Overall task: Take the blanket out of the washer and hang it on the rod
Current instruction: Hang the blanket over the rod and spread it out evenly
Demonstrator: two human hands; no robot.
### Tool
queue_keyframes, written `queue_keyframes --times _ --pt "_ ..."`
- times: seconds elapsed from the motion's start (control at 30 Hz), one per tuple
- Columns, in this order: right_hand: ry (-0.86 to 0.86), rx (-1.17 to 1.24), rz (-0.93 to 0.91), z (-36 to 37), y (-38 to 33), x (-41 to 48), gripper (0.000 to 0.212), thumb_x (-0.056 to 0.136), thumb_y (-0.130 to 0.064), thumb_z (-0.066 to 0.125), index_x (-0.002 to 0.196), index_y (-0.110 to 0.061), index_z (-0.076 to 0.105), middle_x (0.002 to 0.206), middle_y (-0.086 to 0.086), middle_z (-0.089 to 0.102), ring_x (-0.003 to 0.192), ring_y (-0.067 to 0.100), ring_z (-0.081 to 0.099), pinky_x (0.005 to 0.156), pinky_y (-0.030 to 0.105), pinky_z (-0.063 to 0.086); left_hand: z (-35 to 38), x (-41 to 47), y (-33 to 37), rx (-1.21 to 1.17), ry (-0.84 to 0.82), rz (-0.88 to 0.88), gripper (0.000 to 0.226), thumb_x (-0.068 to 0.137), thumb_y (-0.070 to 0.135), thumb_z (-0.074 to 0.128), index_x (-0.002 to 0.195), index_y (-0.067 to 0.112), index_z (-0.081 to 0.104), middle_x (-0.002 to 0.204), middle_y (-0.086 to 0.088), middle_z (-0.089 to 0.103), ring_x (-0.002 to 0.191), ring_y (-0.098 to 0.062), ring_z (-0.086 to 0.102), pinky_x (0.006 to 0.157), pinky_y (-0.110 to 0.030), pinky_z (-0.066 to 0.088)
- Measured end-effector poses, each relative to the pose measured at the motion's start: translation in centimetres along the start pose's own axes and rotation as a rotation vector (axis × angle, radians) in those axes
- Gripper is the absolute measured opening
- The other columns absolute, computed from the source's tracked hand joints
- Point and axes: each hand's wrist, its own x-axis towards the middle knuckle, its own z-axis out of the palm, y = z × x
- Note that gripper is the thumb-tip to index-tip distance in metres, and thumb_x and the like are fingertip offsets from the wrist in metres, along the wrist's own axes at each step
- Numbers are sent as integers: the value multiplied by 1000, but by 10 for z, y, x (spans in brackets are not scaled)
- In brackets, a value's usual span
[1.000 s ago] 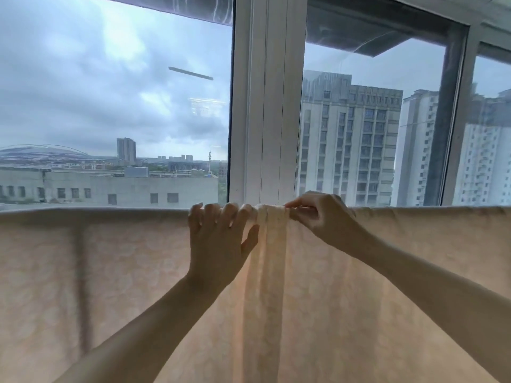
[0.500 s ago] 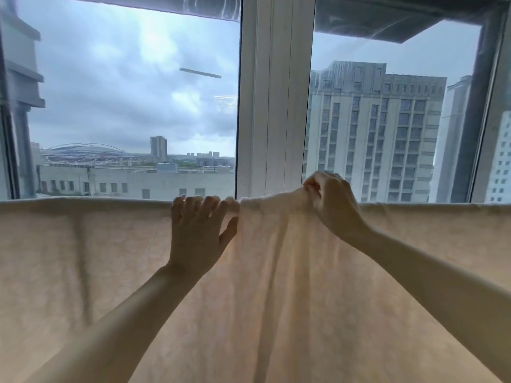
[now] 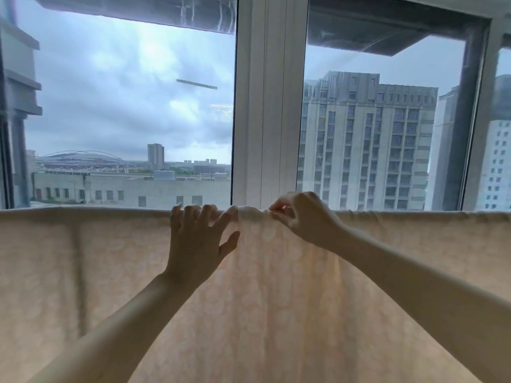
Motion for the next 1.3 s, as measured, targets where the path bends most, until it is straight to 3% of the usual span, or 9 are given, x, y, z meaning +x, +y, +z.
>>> queue_keyframes --times 0.13,0.27,0.53,0.7,0.87,1.0,1.13,1.3 --pt "63 37 77 -1 7 6 8 87 -8 65 93 -9 71 86 3 72 75 10 67 77 25 56 -4 3 0 18 -22 2 48 92 57 30 118 25 55 98 -6 61 92 -32 56 92 -52 40" --pt "67 -3 169 -7 19 8 10 91 -9 61 95 -6 70 89 6 71 80 15 66 81 30 55 -5 5 6 -11 -39 18 50 92 55 31 118 21 57 101 -6 61 93 -31 57 94 -53 39" --pt "-5 74 266 -11 30 5 8 88 -13 66 95 -10 70 89 0 70 80 7 63 71 10 44 -2 15 47 -97 -9 130 54 93 52 31 131 18 49 115 -7 58 99 -29 56 95 -53 41" --pt "7 76 265 -16 35 -1 8 89 -17 65 94 -13 71 88 -3 70 79 3 62 64 6 42 3 24 74 -89 33 158 56 90 55 30 128 18 50 113 -6 59 96 -29 56 90 -52 43" --pt "50 75 240 -24 41 -15 18 91 -8 60 107 -9 69 102 0 70 90 6 64 74 -1 41 10 32 92 -93 70 161 58 88 58 29 122 19 55 108 -5 61 91 -28 57 87 -49 44" --pt "96 47 258 -31 54 -34 21 89 -11 60 109 -12 68 103 -1 71 94 7 65 87 17 51 17 36 102 -102 107 156 56 88 58 31 116 18 56 103 -4 61 89 -28 57 85 -49 43" --pt "103 61 203 -29 67 -45 15 85 -15 69 100 -16 71 90 -6 72 84 2 66 82 24 56 23 38 108 -111 137 119 51 90 57 34 113 17 57 101 -4 61 88 -28 55 87 -49 40" --pt "213 104 165 -26 73 -42 10 84 -14 71 93 -16 73 84 -9 72 76 -5 64 76 2 44 28 41 113 -145 263 33 28 99 35 39 100 17 61 86 -2 59 77 -25 52 82 -45 40"
